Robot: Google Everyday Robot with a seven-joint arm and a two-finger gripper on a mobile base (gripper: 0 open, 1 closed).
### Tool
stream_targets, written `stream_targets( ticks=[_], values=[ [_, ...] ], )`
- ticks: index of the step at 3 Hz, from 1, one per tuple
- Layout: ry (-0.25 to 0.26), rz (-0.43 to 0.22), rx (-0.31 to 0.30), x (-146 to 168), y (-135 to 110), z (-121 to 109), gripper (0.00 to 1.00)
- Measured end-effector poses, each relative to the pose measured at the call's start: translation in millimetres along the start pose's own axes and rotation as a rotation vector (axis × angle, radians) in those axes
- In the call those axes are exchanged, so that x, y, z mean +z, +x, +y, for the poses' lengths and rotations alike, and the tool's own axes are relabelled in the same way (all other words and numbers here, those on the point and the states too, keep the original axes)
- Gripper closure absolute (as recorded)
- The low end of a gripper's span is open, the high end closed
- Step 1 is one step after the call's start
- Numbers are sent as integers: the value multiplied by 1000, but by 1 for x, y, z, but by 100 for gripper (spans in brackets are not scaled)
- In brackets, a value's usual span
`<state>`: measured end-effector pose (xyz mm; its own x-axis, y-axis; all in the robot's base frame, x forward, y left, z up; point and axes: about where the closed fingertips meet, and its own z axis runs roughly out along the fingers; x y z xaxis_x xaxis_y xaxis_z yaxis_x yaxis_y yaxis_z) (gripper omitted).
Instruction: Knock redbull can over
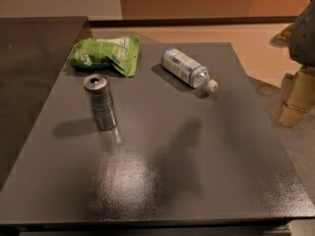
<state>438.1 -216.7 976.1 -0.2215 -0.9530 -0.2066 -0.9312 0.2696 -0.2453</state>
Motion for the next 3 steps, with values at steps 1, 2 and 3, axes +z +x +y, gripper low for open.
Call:
stream_targets(
  ticks=[1, 2, 3],
  values=[
    [1, -8, -4, 0, -4, 0, 0],
    [-23, -91, -13, 4, -30, 4, 0],
    [-51, -242, -18, 15, -80, 13, 0]
  ],
)
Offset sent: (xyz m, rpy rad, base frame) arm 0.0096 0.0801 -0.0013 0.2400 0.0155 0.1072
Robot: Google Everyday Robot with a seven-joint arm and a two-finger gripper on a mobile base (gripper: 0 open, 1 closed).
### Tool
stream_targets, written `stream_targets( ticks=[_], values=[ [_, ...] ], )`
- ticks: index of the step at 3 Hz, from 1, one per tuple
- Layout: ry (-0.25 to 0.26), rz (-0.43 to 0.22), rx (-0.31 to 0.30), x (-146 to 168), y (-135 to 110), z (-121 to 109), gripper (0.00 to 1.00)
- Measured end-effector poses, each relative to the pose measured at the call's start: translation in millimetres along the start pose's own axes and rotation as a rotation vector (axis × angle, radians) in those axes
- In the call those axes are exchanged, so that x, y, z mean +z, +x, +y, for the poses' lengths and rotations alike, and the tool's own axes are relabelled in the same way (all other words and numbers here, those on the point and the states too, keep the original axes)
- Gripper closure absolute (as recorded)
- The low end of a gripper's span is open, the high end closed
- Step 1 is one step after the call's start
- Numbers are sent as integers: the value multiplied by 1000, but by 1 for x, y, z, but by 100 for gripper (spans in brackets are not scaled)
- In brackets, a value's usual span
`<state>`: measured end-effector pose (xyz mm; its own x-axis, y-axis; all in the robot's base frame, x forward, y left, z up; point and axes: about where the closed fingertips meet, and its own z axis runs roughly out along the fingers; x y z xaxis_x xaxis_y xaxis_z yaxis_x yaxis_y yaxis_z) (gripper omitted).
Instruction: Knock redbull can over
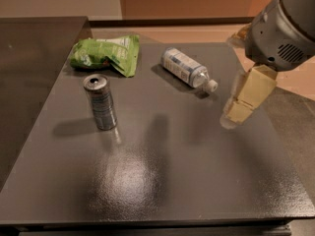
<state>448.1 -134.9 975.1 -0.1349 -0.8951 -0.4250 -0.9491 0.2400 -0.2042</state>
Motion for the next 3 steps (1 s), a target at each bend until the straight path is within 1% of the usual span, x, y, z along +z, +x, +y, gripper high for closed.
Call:
stream_targets(
  ticks=[1, 2, 3],
  values=[
    [-17, -156, 4, 24, -52, 14, 0],
    [-12, -279, -15, 44, -98, 30, 0],
    [-5, -385, -38, 64, -142, 44, 0]
  ],
)
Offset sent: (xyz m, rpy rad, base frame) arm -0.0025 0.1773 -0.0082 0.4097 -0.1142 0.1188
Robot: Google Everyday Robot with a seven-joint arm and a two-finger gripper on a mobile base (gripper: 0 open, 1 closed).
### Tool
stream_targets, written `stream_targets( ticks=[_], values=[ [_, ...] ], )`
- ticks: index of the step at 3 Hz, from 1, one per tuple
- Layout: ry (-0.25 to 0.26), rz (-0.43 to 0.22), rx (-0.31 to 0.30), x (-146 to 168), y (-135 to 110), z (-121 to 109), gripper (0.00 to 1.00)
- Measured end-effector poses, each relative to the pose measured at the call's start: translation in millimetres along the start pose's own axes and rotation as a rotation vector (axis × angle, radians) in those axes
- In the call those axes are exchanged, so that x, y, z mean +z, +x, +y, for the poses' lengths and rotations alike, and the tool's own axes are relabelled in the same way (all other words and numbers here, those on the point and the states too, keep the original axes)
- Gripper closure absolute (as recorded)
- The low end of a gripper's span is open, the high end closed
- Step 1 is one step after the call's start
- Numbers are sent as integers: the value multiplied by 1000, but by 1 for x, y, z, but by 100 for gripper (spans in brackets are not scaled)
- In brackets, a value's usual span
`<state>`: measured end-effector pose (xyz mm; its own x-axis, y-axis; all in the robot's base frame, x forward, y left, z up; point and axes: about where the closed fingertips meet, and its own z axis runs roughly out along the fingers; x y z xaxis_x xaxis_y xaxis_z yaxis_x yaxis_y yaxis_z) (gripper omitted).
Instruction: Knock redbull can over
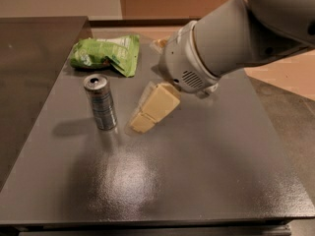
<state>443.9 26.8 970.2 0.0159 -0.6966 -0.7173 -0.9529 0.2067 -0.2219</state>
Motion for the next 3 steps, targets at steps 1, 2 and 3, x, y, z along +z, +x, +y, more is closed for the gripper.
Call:
stream_targets(
  ticks=[1, 2, 3],
  values=[
    [-8, -58, 12, 32, -15, 2, 0],
    [-30, -99, 59, 64, -18, -1, 0],
    [-41, -127, 102, 89, -14, -8, 0]
  ],
)
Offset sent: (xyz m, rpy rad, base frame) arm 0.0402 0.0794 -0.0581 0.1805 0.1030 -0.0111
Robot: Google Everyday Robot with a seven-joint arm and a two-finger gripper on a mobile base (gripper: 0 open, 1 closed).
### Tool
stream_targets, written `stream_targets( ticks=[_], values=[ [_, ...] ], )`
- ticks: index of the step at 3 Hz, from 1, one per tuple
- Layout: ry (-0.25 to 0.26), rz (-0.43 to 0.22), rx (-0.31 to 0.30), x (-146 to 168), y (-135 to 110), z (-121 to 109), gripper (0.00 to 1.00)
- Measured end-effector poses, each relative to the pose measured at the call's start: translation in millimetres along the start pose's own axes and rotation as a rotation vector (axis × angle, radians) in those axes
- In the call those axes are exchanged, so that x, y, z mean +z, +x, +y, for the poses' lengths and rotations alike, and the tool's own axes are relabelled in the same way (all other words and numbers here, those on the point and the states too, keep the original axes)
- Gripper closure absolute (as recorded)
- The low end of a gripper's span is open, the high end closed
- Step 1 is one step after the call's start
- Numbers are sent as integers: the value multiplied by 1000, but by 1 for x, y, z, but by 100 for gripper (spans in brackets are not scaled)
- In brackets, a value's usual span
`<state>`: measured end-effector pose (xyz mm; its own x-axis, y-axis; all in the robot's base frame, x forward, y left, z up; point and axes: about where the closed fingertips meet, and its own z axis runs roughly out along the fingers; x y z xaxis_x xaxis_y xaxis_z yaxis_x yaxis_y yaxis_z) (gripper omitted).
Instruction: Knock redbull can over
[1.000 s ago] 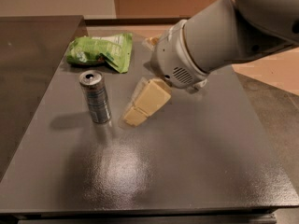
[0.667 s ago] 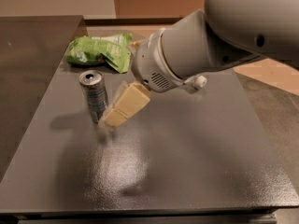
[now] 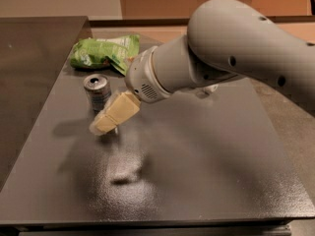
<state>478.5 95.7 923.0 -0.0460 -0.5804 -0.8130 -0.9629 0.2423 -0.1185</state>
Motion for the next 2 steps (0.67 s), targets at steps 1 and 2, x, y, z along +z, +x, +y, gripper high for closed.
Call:
stream_targets(
  ticks=[1, 2],
  values=[
    [-12, -29, 34, 21, 2, -3, 0],
    [-24, -47, 49, 32, -1, -4, 0]
  ],
)
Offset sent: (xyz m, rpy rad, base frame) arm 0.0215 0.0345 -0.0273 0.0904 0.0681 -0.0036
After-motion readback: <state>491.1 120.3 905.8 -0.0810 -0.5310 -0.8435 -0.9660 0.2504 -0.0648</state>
